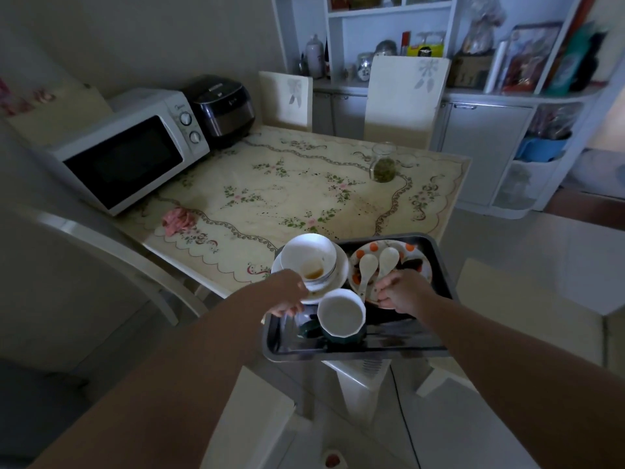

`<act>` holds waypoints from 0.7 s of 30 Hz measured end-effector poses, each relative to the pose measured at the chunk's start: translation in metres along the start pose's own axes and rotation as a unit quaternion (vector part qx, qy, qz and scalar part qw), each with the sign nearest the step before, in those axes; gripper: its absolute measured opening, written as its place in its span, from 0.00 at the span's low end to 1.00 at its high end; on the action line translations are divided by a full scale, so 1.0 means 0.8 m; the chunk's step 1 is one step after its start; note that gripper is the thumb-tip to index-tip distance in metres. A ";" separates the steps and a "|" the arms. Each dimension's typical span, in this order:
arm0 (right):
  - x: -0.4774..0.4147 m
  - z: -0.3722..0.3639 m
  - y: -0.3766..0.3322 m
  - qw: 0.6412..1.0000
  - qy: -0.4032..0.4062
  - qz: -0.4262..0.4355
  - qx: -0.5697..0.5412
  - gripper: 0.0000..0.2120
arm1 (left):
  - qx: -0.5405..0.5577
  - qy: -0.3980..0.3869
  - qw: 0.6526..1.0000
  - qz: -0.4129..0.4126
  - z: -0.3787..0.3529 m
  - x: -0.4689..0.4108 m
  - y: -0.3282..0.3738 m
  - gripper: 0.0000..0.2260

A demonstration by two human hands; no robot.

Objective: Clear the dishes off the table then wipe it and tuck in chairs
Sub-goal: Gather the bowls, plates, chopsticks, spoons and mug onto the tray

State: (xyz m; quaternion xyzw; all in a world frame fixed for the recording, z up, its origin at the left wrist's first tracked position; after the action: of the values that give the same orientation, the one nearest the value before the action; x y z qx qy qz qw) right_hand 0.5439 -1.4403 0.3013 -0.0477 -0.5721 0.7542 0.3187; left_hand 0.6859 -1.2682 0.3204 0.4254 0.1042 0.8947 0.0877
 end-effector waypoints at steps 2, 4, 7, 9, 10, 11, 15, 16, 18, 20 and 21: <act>-0.005 0.005 -0.008 1.000 0.018 0.016 -0.009 0.09 | 0.046 0.037 0.997 -0.046 0.022 0.008 0.029 0.09; -0.015 0.011 -0.021 0.999 0.018 0.039 0.002 0.10 | 0.078 0.041 0.993 -0.080 0.038 0.014 0.055 0.11; -0.021 0.030 -0.043 0.998 0.041 0.047 0.022 0.10 | 0.103 0.064 0.982 -0.143 0.058 0.014 0.083 0.09; -0.034 0.045 -0.048 0.996 0.071 0.042 0.017 0.10 | 0.119 0.070 0.975 -0.174 0.072 0.009 0.099 0.09; -0.042 0.052 -0.047 0.995 0.088 0.041 0.018 0.12 | 0.128 0.070 0.973 -0.181 0.077 0.005 0.105 0.09; -0.050 0.059 -0.047 0.994 0.103 0.038 0.011 0.13 | 0.141 0.071 0.970 -0.186 0.084 0.000 0.112 0.10; -0.080 0.079 -0.047 0.986 0.154 0.013 -0.062 0.08 | 0.258 0.045 0.950 -0.170 0.103 -0.017 0.136 0.10; -0.089 0.080 -0.047 0.984 0.157 0.009 -0.082 0.11 | 0.282 0.037 0.945 -0.160 0.105 -0.023 0.139 0.10; -0.108 0.086 -0.053 0.982 0.155 -0.001 -0.111 0.14 | 0.299 0.034 0.943 -0.143 0.109 -0.038 0.149 0.10; -0.137 0.090 -0.054 0.980 0.148 -0.010 -0.134 0.15 | 0.314 0.040 0.940 -0.129 0.115 -0.059 0.157 0.10; -0.155 0.092 -0.053 0.980 0.143 -0.017 -0.140 0.15 | 0.322 0.046 0.938 -0.119 0.119 -0.071 0.162 0.11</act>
State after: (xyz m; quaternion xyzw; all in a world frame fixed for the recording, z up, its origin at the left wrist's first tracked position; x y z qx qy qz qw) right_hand 0.6279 -1.5616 0.3281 -0.1890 -0.6214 0.6465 0.4001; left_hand 0.7863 -1.3966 0.3709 0.3733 0.4404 0.8151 0.0474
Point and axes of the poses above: each hand's wrist, its own x-axis away from the middle knuckle, its own z-axis out of the back of the hand, y = z × x, the point moved 7 cm from there along -x, towards the middle knuckle, and after that the axes turned 15 degrees about z, right-handed, at the moved point
